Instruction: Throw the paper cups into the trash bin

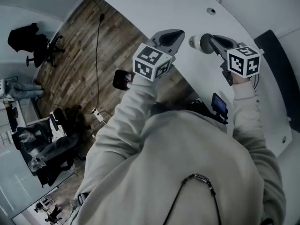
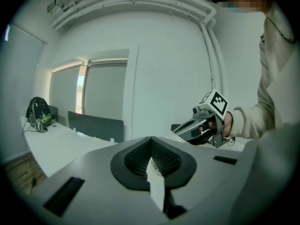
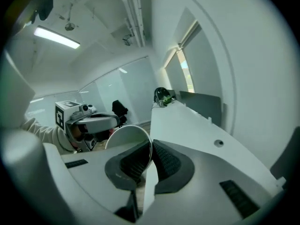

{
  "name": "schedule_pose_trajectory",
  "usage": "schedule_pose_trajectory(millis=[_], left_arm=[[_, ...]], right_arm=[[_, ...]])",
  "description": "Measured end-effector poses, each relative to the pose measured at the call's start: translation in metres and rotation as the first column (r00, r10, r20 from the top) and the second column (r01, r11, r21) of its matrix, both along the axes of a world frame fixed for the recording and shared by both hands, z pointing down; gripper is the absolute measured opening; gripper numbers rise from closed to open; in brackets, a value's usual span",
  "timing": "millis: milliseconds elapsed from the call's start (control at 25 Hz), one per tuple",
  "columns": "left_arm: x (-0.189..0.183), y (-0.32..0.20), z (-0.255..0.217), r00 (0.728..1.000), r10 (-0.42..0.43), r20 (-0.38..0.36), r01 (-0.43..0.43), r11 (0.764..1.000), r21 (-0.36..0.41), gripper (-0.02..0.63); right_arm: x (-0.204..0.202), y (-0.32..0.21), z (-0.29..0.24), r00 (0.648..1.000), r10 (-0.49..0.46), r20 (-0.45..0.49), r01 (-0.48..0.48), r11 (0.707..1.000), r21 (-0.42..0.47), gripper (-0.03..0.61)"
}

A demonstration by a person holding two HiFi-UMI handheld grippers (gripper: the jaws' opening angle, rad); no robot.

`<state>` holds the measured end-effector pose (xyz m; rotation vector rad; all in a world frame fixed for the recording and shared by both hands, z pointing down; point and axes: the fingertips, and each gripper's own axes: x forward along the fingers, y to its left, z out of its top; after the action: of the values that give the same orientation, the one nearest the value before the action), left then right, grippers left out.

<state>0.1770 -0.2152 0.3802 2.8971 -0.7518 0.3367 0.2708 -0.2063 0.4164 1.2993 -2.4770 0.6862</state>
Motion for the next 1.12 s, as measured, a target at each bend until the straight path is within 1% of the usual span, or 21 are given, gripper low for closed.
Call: schedule_pose_trajectory(millis=[120, 200, 280, 360, 440, 560, 720, 840, 960, 1040, 1120], left_arm=[[-0.089, -0.009, 0.002, 0.995, -0.102, -0.003, 0.102, 0.995, -0.002, 0.002], [-0.142, -0.016, -0.007, 0.984, -0.176, -0.020, 0.176, 0.984, 0.018, 0.002], [-0.196, -0.021, -0.012, 0.968, -0.250, -0.036, 0.251, 0.967, 0.034, 0.002], [-0.253, -0.024, -0.010, 0.944, -0.325, -0.058, 0.327, 0.945, 0.026, 0.002], [-0.310, -0.026, -0.011, 0.913, -0.399, -0.080, 0.402, 0.915, 0.019, 0.002], [-0.391, -0.023, -0.013, 0.866, -0.492, -0.093, 0.496, 0.868, 0.025, 0.002], [-0.491, -0.011, -0.013, 0.816, -0.572, -0.086, 0.575, 0.818, 0.020, 0.002], [-0.560, -0.002, -0.020, 0.776, -0.626, -0.084, 0.630, 0.776, 0.031, 0.002], [-0.612, 0.008, -0.031, 0.725, -0.681, -0.101, 0.687, 0.725, 0.049, 0.002], [-0.637, 0.017, -0.038, 0.691, -0.715, -0.104, 0.722, 0.688, 0.068, 0.002], [-0.658, 0.023, -0.041, 0.652, -0.751, -0.104, 0.759, 0.647, 0.078, 0.002]], right_arm=[[-0.090, -0.018, -0.008, 0.994, -0.108, -0.015, 0.108, 0.994, 0.010, 0.040], [-0.144, -0.027, -0.011, 0.982, -0.186, -0.028, 0.186, 0.982, 0.010, 0.041], [-0.200, -0.033, -0.011, 0.963, -0.267, -0.042, 0.267, 0.964, 0.005, 0.041], [-0.254, -0.034, -0.013, 0.942, -0.333, -0.047, 0.333, 0.943, 0.004, 0.040], [-0.305, -0.039, -0.020, 0.917, -0.394, -0.054, 0.396, 0.918, 0.013, 0.041], [-0.380, -0.050, -0.025, 0.879, -0.473, -0.059, 0.474, 0.880, 0.018, 0.041], [-0.479, -0.055, -0.031, 0.842, -0.539, -0.043, 0.540, 0.841, 0.029, 0.041], [-0.552, -0.051, -0.040, 0.806, -0.590, -0.035, 0.591, 0.805, 0.052, 0.041], [-0.604, -0.041, -0.047, 0.758, -0.650, -0.051, 0.652, 0.755, 0.062, 0.040], [-0.630, -0.037, -0.050, 0.726, -0.685, -0.056, 0.687, 0.723, 0.074, 0.041], [-0.650, -0.041, -0.058, 0.700, -0.713, -0.051, 0.714, 0.694, 0.094, 0.041]])
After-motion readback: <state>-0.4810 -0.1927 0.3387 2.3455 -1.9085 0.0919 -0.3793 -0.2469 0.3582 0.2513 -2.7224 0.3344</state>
